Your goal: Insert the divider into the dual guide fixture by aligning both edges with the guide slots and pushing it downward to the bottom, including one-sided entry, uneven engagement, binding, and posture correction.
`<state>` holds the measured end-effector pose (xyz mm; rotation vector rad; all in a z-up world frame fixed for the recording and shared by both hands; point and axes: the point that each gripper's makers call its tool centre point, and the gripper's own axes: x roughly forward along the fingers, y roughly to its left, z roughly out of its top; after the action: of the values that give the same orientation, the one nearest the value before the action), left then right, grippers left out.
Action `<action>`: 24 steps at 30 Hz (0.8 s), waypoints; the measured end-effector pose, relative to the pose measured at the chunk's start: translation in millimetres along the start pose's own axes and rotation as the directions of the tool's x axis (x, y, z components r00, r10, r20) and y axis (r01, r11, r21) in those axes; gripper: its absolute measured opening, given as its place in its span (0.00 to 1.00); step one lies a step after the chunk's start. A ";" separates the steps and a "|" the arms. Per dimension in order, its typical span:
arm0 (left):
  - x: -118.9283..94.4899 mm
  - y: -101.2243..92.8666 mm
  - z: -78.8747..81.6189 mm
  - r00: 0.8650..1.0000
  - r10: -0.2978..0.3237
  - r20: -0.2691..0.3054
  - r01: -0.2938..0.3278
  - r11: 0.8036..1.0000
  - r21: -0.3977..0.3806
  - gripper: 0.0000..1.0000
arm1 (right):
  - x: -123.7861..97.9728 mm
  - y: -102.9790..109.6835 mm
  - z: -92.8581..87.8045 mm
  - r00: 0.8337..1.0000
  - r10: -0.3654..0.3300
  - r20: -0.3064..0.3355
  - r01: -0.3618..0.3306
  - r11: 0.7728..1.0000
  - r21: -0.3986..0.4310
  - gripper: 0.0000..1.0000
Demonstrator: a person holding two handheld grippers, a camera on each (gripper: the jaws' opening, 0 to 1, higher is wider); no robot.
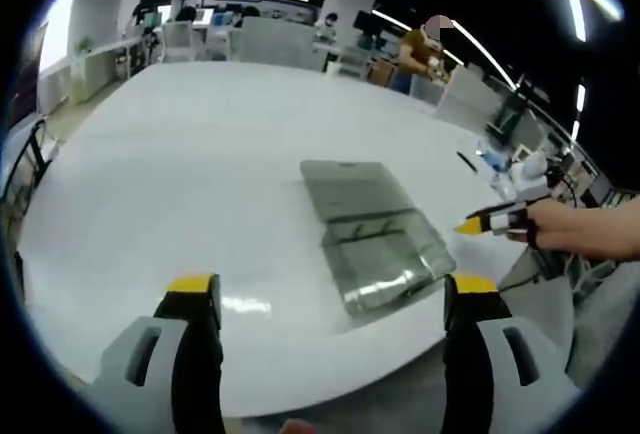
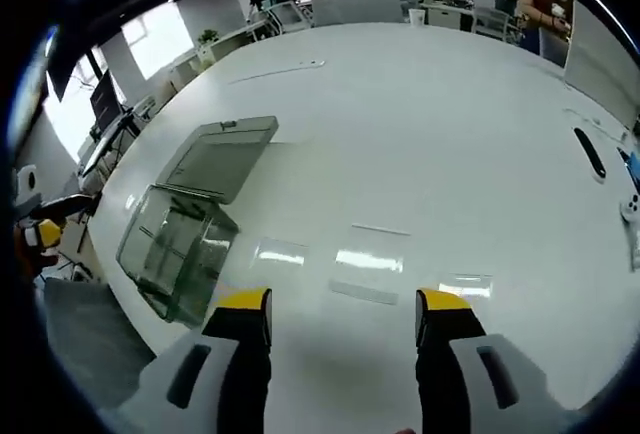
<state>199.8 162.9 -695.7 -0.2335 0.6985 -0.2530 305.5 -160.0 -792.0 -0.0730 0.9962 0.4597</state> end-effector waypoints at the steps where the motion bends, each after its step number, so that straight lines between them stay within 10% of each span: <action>1: 0.3 -0.1 0.1 1.000 -0.001 0.000 0.001 1.000 -0.001 0.90 | 1.0 -0.3 0.2 1.000 0.000 0.001 0.000 1.000 0.001 0.54; 24: 2.4 4.8 3.6 1.000 0.003 -0.007 -0.003 1.000 0.002 0.90 | 18.8 -4.2 -5.7 0.999 -0.035 -0.035 0.035 0.999 0.006 0.46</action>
<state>204.7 167.1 -695.9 -0.2294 0.7054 -0.2515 311.3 -158.9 -811.2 -0.0927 1.0286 0.4244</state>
